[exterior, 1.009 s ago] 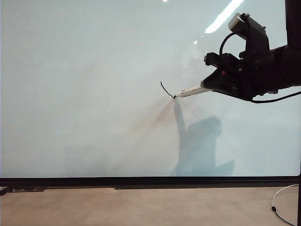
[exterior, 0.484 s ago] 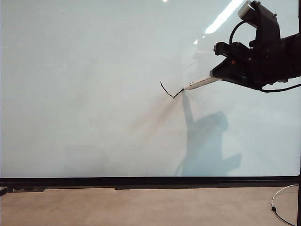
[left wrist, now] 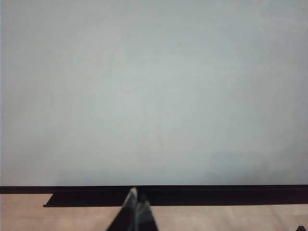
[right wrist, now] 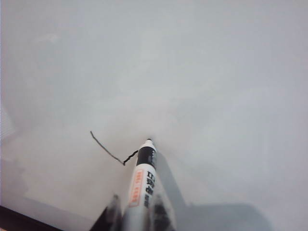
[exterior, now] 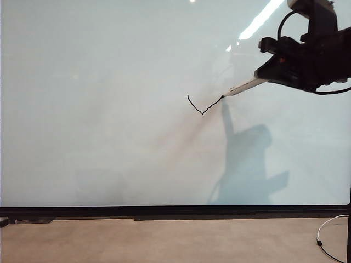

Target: Pick up the pen on the shelf to the right of the whiteboard and draw a check mark.

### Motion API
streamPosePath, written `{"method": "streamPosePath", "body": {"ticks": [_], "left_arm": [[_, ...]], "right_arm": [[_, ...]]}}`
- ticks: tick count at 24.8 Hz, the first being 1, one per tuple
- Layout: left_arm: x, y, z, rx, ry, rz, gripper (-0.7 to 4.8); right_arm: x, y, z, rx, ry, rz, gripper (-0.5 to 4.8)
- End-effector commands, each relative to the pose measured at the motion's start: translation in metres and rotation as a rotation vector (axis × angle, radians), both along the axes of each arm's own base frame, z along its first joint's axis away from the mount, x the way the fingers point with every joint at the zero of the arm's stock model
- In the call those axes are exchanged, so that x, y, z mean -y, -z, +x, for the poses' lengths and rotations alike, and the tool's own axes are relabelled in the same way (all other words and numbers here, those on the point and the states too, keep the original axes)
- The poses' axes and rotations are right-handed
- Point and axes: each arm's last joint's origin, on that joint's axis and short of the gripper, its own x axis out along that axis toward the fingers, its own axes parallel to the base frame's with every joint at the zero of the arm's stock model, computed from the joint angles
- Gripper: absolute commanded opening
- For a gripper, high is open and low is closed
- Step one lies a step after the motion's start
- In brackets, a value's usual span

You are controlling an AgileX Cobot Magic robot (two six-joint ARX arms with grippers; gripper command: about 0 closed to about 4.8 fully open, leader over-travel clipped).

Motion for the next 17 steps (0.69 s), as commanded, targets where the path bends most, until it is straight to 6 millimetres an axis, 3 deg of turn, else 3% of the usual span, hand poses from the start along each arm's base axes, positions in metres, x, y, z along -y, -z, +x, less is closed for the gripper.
{"method": "streamPosePath", "body": {"ticks": [1,17], "left_arm": [[0.000,-0.002,0.000,0.009,0.000,0.004,-0.05],[0.000,-0.002,0.000,0.009,0.000,0.004,-0.04]], "right_arm": [[0.003,-0.007,-0.001,0.035,0.032,-0.002,-0.05],[0.012,-0.022,-0.008,0.079,0.072,-0.011,-0.05]]}}
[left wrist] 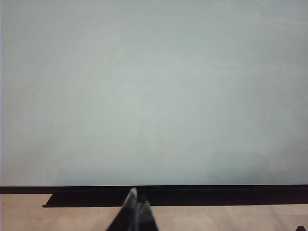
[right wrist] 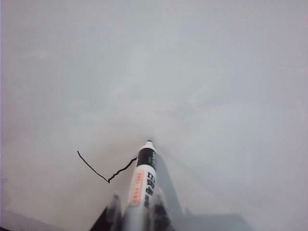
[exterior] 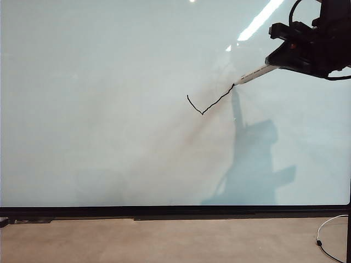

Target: Pick up the pen on the shelf to the right of the whiteboard and draw a check mark.

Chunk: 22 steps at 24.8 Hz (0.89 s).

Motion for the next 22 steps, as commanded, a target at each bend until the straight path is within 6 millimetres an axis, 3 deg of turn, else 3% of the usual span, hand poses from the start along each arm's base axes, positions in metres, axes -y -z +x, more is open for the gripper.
{"method": "streamPosePath", "body": {"ticks": [1,7,14,22], "left_arm": [[0.000,-0.002,0.000,0.009,0.000,0.004,-0.04],[0.000,-0.002,0.000,0.009,0.000,0.004,-0.04],[0.000,-0.002,0.000,0.009,0.000,0.004,-0.05],[0.000,-0.002,0.000,0.009,0.000,0.004,-0.05]], "right_arm": [[0.002,-0.007,-0.002,0.036,0.028,0.000,-0.05],[0.002,-0.004,-0.004,0.021,0.027,0.002,-0.06],[0.012,0.003,-0.038,0.051,0.054,0.002,-0.06],[0.019,0.010,-0.060,0.033,0.080,-0.022,-0.06]]}}
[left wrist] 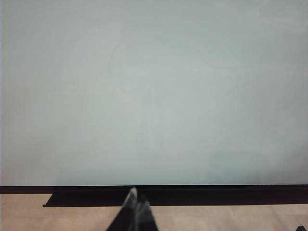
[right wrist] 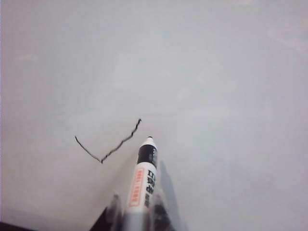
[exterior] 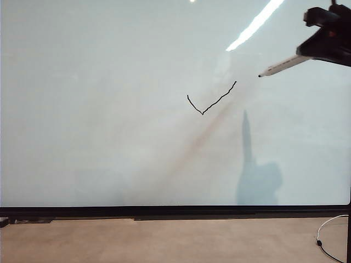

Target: Pick up the pen on the shelf to the right of the whiteboard and draw a check mark.

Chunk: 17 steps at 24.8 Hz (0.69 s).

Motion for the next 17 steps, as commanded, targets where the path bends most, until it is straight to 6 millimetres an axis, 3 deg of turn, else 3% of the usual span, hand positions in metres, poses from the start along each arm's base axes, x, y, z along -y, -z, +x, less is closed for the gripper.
{"method": "streamPosePath", "body": {"ticks": [1,17], "left_arm": [[0.000,-0.002,0.000,0.009,0.000,0.005,-0.04],[0.000,-0.002,0.000,0.010,0.000,0.005,-0.05]], "right_arm": [[0.003,0.004,-0.010,0.009,0.017,-0.010,-0.06],[0.011,0.023,-0.035,0.027,0.033,-0.014,-0.06]]}}
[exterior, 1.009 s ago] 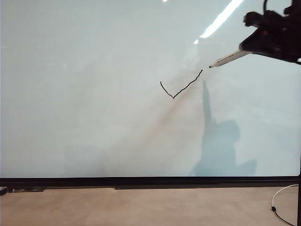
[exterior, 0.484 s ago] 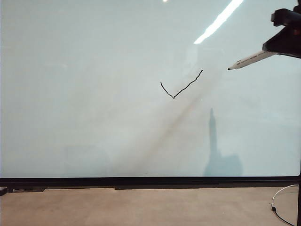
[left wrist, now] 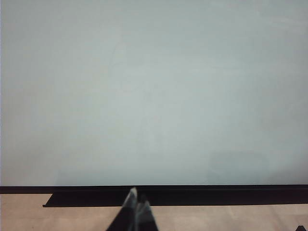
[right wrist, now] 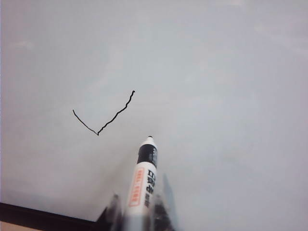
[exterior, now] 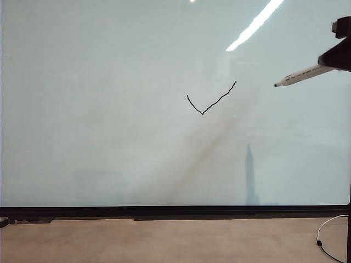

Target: Pick up the pen on the shelf to the right of the whiteboard and draw a check mark.

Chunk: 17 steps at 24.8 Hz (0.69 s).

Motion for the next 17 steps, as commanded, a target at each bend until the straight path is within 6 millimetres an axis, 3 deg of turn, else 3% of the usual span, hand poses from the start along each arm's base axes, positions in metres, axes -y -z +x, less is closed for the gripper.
{"method": "streamPosePath", "body": {"ticks": [1,17], "left_arm": [[0.000,-0.002,0.000,0.010,0.000,0.005,-0.04],[0.000,-0.002,0.000,0.010,0.000,0.005,-0.04]], "right_arm": [[0.001,0.001,-0.004,0.029,0.003,0.002,-0.05],[0.005,0.015,-0.014,0.005,0.025,-0.002,-0.05]]}}
